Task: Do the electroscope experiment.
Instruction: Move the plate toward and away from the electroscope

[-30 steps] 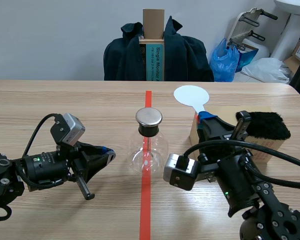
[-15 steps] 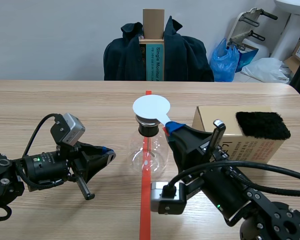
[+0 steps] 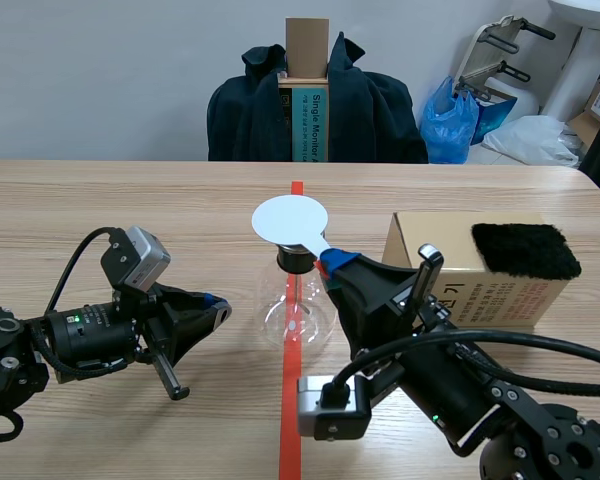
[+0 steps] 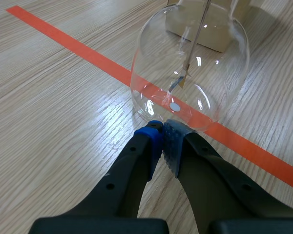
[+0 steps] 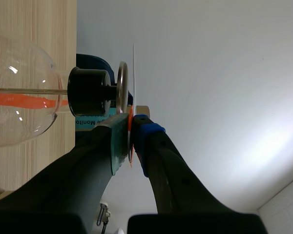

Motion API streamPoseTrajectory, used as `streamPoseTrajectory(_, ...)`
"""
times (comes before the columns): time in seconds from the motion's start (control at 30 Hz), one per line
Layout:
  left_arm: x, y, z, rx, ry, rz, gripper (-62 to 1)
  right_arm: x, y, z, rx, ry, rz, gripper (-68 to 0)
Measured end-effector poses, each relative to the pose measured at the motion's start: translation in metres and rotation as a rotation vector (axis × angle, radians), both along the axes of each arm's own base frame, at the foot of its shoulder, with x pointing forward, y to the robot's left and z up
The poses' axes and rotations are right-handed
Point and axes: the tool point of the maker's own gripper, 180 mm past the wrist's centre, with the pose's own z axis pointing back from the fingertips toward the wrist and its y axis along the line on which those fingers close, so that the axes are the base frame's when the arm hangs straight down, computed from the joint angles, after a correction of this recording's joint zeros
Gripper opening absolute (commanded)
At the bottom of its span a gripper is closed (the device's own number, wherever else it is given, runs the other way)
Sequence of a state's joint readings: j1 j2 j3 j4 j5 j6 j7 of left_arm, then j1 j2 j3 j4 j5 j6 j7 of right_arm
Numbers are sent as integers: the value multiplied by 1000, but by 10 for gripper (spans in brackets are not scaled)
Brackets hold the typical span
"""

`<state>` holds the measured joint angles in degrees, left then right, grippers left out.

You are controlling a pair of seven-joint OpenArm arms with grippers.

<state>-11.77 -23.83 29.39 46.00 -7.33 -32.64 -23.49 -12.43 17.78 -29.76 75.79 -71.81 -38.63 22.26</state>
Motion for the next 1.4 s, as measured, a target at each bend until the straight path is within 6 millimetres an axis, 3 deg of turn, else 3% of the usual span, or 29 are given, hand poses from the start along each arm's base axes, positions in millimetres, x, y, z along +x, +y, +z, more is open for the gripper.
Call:
streamPoseTrajectory(0.27, 0, 0, 0, 0, 0, 0, -581, 5, -6, 0, 4, 1, -43, -669)
streamPoseTrajectory(0.73, 0, 0, 0, 0, 0, 0, -581, 36, -64, 14, 66, -40, -398, -669)
streamPoseTrajectory(0.83, 0, 0, 0, 0, 1, 0, -581, 37, -80, 35, 85, -86, -451, -669)
streamPoseTrajectory(1.07, 0, 0, 0, 0, 1, 0, -581, 26, -122, 126, 172, -285, -544, -669)
streamPoseTrajectory(1.13, 0, 0, 0, 0, 1, 0, -581, 19, -128, 144, 185, -321, -557, -669)
streamPoseTrajectory(1.23, 0, 0, 0, 0, 1, 0, -582, 9, -132, 157, 184, -346, -559, -669)
streamPoseTrajectory(1.4, 0, 0, 0, 0, 0, 0, -582, -1, -141, 162, 185, -335, -567, -669)
